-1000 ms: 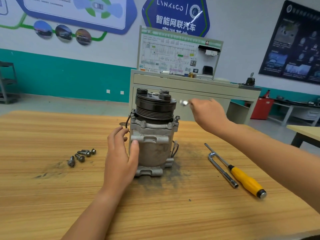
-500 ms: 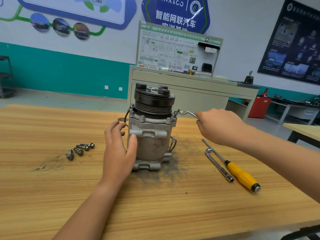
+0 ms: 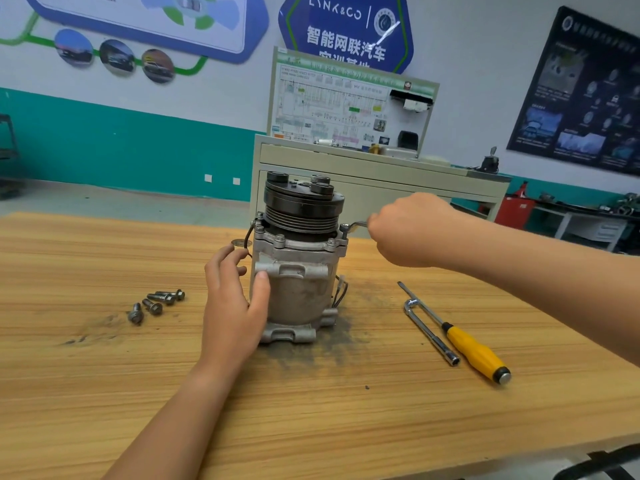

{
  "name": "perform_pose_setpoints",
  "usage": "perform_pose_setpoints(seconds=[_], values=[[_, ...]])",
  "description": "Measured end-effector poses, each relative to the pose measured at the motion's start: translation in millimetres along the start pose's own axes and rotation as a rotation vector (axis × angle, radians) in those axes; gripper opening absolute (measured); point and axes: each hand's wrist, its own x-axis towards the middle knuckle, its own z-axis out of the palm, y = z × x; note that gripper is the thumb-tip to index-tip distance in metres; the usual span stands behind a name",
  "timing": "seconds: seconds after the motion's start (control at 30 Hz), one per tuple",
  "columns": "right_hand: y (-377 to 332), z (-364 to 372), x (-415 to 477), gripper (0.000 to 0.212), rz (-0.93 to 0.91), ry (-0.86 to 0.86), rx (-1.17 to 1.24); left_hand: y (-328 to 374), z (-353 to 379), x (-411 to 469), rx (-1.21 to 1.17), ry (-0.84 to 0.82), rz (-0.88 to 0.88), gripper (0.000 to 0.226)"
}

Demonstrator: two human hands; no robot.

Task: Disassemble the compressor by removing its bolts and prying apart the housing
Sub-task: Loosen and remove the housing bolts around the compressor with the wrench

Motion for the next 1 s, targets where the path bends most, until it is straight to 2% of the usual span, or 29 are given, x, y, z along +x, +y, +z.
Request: perform_pose_setpoints(seconds=[0.33, 0.43, 0.5, 0.67, 0.87, 0.93, 1.0], values=[[4.4, 8.9, 2.4, 0.021, -0.026, -0.062, -0.04, -1.1, -1.1, -0.2, -0.019, -0.001, -0.017, 0.037], [10.4, 16.9, 12.2, 0.016, 0.016, -0.035, -0.056, -1.3, -0.7, 0.1, -0.02, 0.0, -0.018, 0.037], [11.3, 23.5, 24.3, 0.021, 0.065, -0.011, -0.019, -1.4, -0.8, 0.2, -0.019, -0.003, -0.018, 0.038], [3.5, 41.0, 56.8, 0.029, 0.128, 0.145, 0.146, -2.1, -0.4, 0.4, -0.023, -0.004, -0.015, 0.038], [-1.6, 61.9, 77.5, 0.027, 0.148, 0.346, 0.276, -2.1, -0.3, 0.3, -0.041, -0.012, -0.007, 0.034], [-4.1, 68.8, 73.4, 0.026, 0.244, 0.403, 0.444, -2.3, 0.1, 0.2, -0.04, -0.009, -0.011, 0.034], [-6.8, 68.4, 64.8, 0.025, 0.37, 0.473, 0.756, -3.3, 0.1, 0.5, -0.034, -0.007, -0.005, 0.035]])
